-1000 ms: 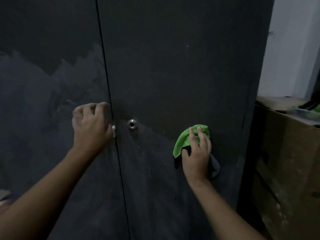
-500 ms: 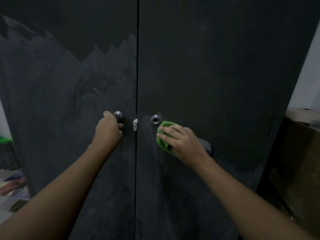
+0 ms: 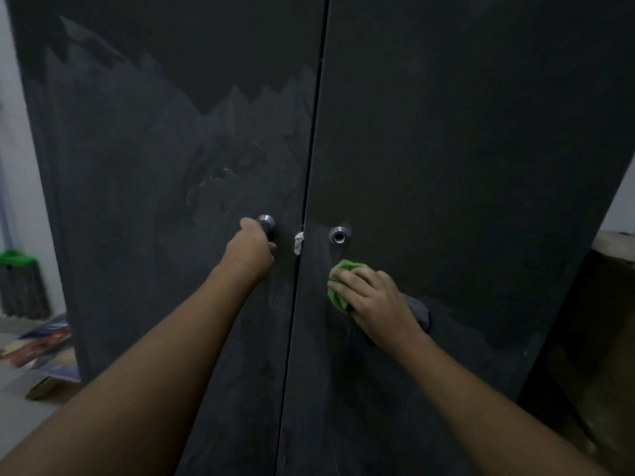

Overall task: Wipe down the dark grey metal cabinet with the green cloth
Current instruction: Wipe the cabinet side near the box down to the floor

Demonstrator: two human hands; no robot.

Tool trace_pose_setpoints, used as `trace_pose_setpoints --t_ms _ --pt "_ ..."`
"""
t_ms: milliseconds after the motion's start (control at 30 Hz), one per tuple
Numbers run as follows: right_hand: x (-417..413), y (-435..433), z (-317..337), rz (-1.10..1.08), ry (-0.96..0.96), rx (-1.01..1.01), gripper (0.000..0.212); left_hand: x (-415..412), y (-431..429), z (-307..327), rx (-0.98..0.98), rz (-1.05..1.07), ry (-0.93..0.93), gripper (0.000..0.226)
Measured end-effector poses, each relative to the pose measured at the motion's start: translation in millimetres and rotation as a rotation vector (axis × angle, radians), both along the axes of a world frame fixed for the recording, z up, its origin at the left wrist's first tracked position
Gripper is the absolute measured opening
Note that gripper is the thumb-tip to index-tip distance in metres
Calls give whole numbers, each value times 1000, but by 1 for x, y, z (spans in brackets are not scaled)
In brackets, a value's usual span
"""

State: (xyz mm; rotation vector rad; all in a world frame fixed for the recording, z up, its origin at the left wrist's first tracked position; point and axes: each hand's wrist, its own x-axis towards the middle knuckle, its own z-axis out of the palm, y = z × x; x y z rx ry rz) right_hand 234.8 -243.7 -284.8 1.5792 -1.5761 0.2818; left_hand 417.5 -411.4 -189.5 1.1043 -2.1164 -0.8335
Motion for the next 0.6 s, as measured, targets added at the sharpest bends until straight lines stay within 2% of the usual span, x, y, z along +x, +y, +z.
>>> trace_pose_setpoints --t_ms 100,300,400,500,600 --pt "3 1 16 25 46 1 44 1 0 -2 -27 -18 -11 49" --pt "19 -27 21 -9 -17 -158 42 5 -2 -7 -61 -58 -8 57" --pt "23 -32 -3 25 4 -43 44 6 -3 -8 -75 -66 -16 54" --pt "21 -27 -18 92 46 112 33 7 -2 -7 -71 -71 -19 55" --pt "14 -13 1 156 -11 11 38 7 0 -7 -64 -71 -20 53"
